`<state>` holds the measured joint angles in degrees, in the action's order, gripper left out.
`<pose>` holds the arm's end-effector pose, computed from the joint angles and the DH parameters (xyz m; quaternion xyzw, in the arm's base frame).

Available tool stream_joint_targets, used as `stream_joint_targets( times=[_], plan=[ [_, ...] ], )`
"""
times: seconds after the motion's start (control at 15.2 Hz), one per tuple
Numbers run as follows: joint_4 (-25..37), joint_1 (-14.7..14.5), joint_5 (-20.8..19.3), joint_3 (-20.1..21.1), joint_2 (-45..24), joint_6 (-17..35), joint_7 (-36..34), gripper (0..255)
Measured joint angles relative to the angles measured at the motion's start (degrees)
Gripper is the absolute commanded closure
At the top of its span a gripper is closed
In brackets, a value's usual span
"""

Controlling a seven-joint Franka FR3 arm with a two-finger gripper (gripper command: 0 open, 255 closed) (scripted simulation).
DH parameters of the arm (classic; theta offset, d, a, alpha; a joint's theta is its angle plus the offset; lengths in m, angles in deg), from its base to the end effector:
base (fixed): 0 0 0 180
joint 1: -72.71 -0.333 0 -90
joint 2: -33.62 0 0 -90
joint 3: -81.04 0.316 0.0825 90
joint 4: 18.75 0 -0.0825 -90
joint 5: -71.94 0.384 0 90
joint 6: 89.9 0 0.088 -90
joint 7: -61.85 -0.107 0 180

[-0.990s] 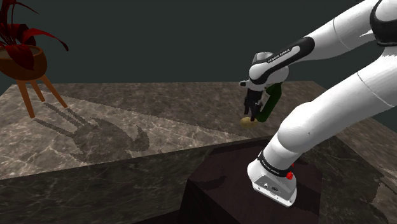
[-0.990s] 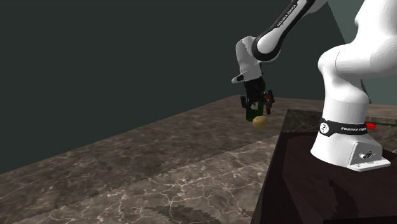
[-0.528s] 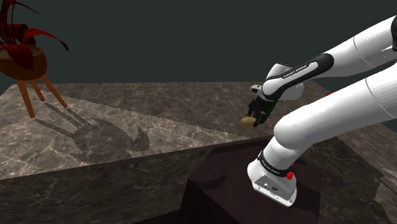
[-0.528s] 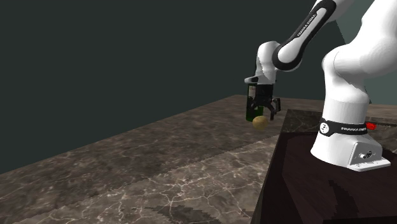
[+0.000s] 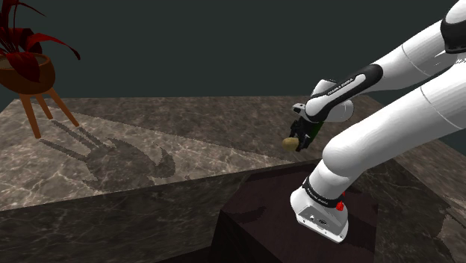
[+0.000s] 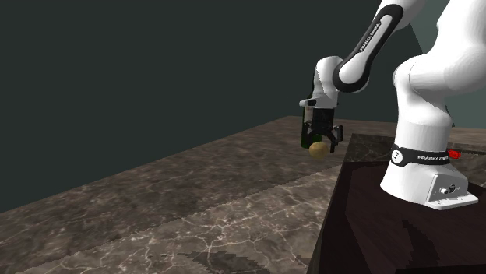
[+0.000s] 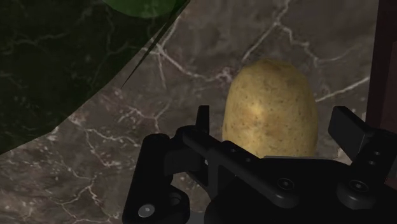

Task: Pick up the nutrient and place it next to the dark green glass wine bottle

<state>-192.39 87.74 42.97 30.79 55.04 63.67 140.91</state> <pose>0.1727 -0.2347 0.2207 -0.9298 -0.3657 -0.0309 0.0291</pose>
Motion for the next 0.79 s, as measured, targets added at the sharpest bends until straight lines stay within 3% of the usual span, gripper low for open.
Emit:
stream_joint_targets(
  times=[0.07, 0.13, 0.79],
  plan=[
    [0.0, 0.0, 0.0, 0.0, 0.0, 0.0, 0.0, 0],
    [0.0, 0.0, 0.0, 0.0, 0.0, 0.1, 0.0, 255],
    [0.0, 0.0, 0.0, 0.0, -0.1, 0.1, 0.0, 255]
  ],
)
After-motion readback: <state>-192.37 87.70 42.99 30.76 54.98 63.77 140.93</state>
